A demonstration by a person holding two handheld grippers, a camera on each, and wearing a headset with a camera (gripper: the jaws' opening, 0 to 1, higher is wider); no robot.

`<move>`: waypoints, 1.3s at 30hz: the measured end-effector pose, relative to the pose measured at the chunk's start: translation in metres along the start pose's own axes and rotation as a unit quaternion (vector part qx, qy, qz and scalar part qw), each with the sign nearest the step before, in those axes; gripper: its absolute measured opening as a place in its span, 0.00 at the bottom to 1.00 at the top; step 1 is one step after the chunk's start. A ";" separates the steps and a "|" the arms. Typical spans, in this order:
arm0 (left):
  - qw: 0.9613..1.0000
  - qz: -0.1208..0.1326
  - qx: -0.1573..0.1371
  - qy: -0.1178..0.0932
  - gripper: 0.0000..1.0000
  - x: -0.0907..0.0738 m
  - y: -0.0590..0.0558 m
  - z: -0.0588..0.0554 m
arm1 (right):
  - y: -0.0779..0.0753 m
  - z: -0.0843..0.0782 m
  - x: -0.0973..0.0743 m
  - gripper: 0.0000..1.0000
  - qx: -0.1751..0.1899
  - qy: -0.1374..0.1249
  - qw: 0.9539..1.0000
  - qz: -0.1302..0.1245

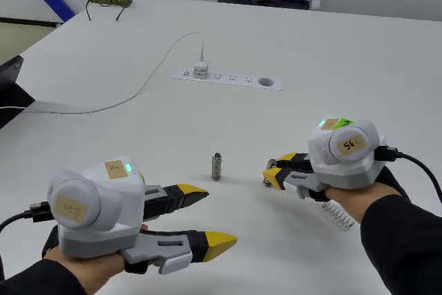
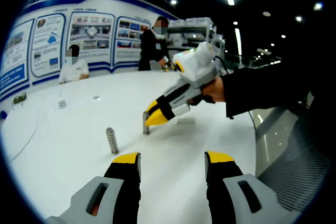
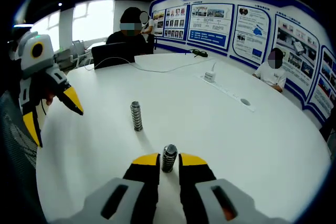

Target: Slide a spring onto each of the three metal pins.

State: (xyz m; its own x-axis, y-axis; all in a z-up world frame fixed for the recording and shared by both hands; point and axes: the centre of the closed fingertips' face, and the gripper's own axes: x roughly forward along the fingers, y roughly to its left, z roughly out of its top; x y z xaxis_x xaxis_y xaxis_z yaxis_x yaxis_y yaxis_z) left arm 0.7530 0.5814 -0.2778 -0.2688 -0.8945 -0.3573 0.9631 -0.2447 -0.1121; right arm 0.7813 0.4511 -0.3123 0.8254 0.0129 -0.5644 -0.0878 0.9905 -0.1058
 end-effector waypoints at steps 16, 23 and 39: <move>1.000 -0.003 0.008 -0.003 0.50 0.001 -0.002 0.007 | 0.000 0.000 -0.023 0.17 -0.001 -0.008 1.000 -0.011; 1.000 -0.003 0.011 -0.002 0.50 0.001 -0.002 0.008 | 0.003 0.001 -0.033 0.18 -0.007 -0.011 1.000 -0.010; 1.000 -0.007 0.017 -0.002 0.50 0.004 -0.005 0.012 | 0.006 -0.011 -0.056 0.19 -0.007 -0.009 1.000 -0.013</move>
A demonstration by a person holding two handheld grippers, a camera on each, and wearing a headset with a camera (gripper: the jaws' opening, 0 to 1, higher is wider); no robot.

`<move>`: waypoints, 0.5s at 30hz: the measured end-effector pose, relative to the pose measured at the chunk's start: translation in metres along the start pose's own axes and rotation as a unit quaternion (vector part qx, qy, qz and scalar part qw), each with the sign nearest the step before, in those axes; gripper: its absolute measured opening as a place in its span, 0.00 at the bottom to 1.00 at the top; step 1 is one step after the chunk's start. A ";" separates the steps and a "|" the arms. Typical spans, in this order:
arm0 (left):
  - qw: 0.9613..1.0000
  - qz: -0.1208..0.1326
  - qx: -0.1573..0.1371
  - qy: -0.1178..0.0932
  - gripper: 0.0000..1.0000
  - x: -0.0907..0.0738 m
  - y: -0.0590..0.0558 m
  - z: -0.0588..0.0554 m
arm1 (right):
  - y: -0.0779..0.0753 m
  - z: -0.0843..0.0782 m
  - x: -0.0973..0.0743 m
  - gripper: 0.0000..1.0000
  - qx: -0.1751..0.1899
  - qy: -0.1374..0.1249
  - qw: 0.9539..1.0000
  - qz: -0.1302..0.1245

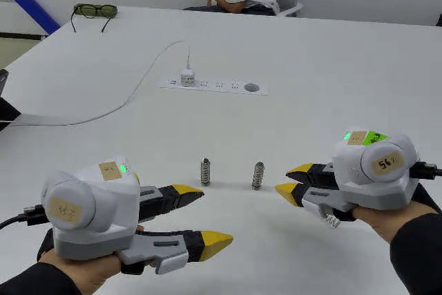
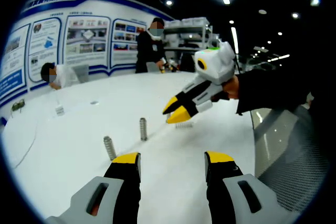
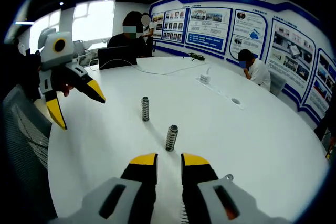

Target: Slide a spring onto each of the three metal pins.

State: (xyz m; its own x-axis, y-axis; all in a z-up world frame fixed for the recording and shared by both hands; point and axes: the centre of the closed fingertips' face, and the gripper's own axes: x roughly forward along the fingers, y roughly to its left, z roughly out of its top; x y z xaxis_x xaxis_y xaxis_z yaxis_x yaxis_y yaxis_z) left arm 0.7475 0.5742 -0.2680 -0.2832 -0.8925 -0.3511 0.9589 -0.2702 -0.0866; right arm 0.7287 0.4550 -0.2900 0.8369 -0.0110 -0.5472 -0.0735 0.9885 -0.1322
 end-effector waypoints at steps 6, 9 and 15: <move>1.000 0.000 0.002 0.000 0.50 0.000 -0.001 0.001 | 0.000 -0.004 -0.007 0.19 -0.001 0.002 1.000 -0.003; 1.000 0.000 0.002 0.001 0.50 -0.001 -0.001 0.001 | -0.003 -0.010 -0.010 0.19 -0.002 0.007 1.000 -0.007; 1.000 0.000 0.004 0.002 0.50 -0.001 -0.002 0.001 | -0.009 -0.023 -0.016 0.19 0.005 0.017 1.000 -0.014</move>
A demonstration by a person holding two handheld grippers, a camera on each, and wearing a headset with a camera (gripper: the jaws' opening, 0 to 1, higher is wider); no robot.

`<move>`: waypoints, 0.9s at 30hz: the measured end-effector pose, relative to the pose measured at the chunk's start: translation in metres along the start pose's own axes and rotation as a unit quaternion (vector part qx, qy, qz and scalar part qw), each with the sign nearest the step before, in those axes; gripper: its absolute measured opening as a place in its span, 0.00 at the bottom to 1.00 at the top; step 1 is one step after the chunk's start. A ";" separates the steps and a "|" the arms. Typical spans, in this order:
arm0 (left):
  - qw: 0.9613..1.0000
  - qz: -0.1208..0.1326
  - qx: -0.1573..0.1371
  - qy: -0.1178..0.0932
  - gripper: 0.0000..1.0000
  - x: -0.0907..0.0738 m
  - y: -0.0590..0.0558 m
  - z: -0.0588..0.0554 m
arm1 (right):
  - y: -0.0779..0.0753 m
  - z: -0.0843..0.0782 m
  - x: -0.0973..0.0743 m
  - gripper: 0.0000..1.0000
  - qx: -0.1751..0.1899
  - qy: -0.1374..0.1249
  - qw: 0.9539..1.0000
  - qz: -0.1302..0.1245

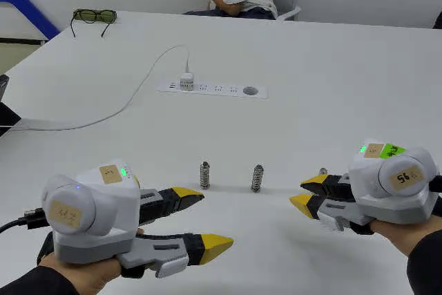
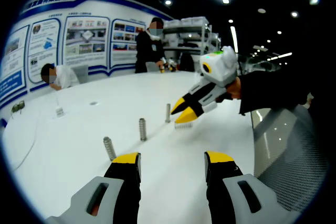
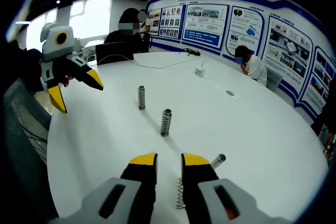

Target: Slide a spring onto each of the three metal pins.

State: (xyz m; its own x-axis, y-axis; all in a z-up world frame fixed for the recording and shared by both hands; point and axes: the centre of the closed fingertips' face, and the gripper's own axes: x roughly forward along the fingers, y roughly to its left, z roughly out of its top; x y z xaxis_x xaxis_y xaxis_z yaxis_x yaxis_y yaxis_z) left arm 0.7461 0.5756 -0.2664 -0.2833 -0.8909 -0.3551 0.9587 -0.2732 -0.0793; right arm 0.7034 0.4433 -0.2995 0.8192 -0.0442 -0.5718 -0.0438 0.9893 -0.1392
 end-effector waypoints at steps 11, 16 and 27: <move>1.000 0.001 0.000 0.001 0.49 -0.001 0.000 -0.001 | -0.010 -0.024 -0.003 0.19 0.012 0.022 1.000 -0.007; 1.000 0.002 -0.002 0.003 0.49 -0.001 0.000 -0.002 | -0.015 -0.036 -0.005 0.19 0.016 0.036 0.999 -0.013; 1.000 0.004 -0.003 0.003 0.49 -0.001 0.001 -0.003 | -0.013 -0.061 -0.006 0.19 0.017 0.069 0.997 -0.005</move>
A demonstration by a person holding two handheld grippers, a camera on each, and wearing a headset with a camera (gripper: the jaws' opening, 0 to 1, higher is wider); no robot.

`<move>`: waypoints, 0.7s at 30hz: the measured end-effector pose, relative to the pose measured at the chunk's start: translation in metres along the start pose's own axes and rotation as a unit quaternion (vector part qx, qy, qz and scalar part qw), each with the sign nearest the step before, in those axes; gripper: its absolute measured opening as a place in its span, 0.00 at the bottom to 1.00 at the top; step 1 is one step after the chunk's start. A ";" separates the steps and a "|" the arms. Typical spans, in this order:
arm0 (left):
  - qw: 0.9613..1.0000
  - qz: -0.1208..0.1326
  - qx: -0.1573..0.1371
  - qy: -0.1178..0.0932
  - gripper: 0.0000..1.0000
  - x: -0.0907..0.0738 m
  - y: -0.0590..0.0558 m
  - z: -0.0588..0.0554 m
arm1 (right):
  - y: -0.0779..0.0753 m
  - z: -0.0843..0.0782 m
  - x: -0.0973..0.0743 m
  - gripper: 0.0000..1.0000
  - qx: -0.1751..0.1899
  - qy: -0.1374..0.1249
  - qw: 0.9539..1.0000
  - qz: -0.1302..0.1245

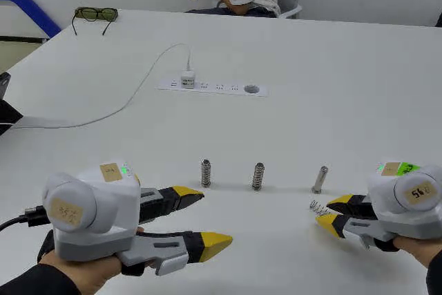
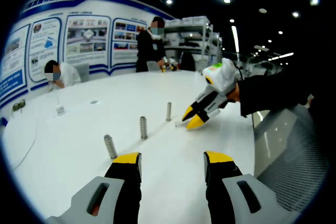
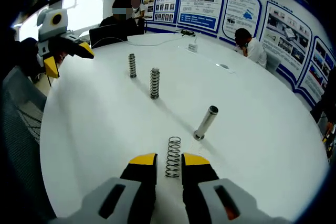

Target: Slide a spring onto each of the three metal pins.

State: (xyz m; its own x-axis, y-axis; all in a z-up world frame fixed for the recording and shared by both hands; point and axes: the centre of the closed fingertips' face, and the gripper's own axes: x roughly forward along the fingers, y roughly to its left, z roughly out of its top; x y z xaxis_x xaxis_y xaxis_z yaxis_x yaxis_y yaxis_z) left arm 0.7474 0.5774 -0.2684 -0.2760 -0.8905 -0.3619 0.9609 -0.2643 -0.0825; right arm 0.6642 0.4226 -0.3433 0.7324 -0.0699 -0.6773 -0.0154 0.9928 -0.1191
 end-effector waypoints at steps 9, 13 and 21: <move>1.000 0.002 -0.002 0.001 0.48 -0.001 0.000 -0.002 | -0.007 -0.009 -0.004 0.19 0.013 0.007 1.000 -0.003; 1.000 0.001 -0.002 0.001 0.48 0.000 0.000 -0.001 | -0.006 -0.013 -0.007 0.19 0.009 0.015 1.000 -0.002; 1.000 0.000 -0.003 0.001 0.48 0.001 -0.001 -0.001 | -0.004 -0.015 -0.009 0.18 -0.009 0.023 1.000 -0.001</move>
State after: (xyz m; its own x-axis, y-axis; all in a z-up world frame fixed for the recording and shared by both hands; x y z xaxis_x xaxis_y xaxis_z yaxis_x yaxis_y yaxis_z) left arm 0.7463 0.5777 -0.2697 -0.2763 -0.8899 -0.3628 0.9609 -0.2626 -0.0877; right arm 0.6474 0.4177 -0.3479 0.7004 -0.0770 -0.7096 -0.0262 0.9907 -0.1334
